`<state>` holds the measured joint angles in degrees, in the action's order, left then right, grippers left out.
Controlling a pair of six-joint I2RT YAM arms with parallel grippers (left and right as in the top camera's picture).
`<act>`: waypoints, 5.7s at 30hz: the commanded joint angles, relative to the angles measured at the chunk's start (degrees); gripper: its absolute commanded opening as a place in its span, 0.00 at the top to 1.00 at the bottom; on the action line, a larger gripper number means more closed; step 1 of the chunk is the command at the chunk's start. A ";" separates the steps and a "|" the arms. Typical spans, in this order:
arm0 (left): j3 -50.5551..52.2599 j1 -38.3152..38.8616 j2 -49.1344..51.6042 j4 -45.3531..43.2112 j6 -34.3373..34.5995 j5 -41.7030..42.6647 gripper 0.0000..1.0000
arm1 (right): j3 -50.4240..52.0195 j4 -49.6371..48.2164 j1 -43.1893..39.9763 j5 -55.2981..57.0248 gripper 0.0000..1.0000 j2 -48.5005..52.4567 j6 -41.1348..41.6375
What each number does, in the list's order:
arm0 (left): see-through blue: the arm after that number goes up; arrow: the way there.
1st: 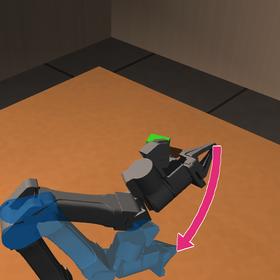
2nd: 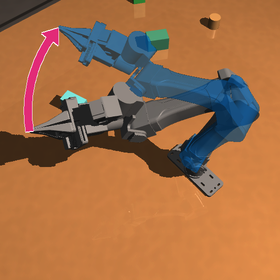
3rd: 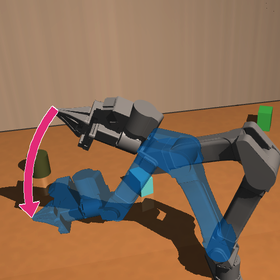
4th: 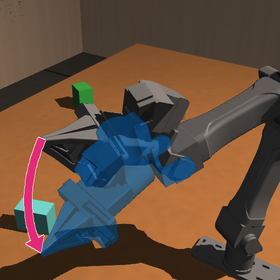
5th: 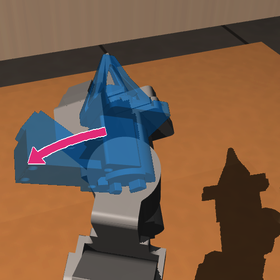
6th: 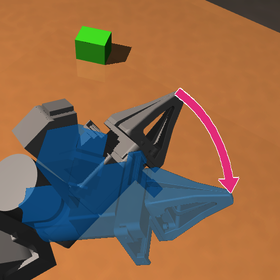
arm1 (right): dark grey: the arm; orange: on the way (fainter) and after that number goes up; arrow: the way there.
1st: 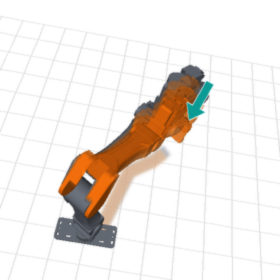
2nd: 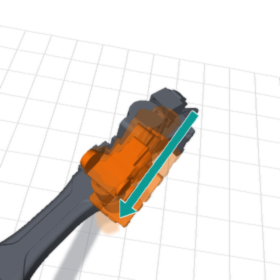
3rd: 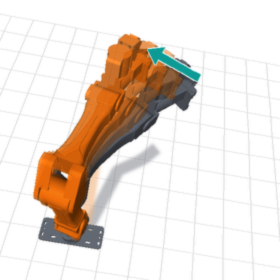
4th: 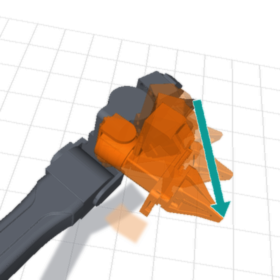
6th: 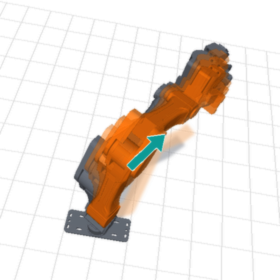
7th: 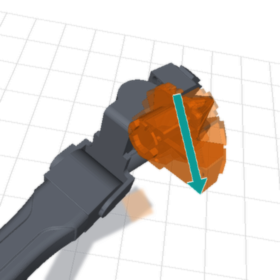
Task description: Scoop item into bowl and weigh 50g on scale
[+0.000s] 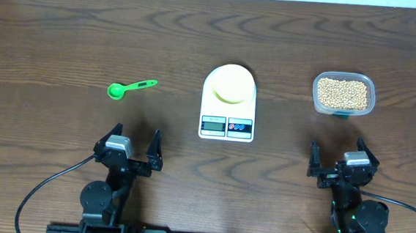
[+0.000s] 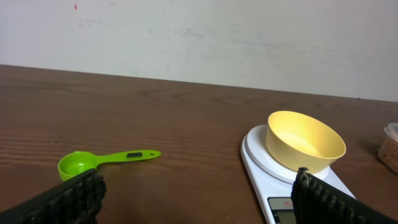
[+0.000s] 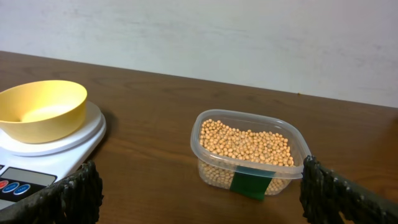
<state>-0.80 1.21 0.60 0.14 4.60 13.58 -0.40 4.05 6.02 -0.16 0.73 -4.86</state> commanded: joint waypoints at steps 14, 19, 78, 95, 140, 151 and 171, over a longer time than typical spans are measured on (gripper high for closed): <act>0.57 -0.28 -0.37 2.67 0.42 0.35 0.02 | 0.09 0.26 -0.07 0.66 0.01 -0.09 -0.55; 0.57 -0.28 -0.37 2.67 0.42 0.35 0.02 | 0.09 0.26 -0.07 0.66 0.01 -0.09 -0.55; -62.45 -0.24 52.28 20.39 0.35 9.81 0.02 | -38.64 -8.79 0.09 -11.56 0.01 17.94 10.62; -62.55 -0.28 51.21 40.48 -1.03 6.08 0.02 | -74.20 26.86 0.09 -26.82 0.01 66.62 12.98; -81.55 -14.19 89.26 53.70 -3.50 -11.93 0.02 | -77.05 34.25 26.23 5.75 0.01 70.62 3.58; -81.00 -14.45 109.50 48.13 0.48 -16.26 0.02 | -77.05 37.59 26.27 5.77 0.01 70.64 13.73; -80.00 -17.81 114.64 43.23 1.95 -18.80 0.09 | -77.07 41.57 26.29 4.52 0.01 70.64 14.08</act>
<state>-81.82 -16.05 112.97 43.42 6.04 -4.21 -76.77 45.95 31.94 4.51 71.20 8.56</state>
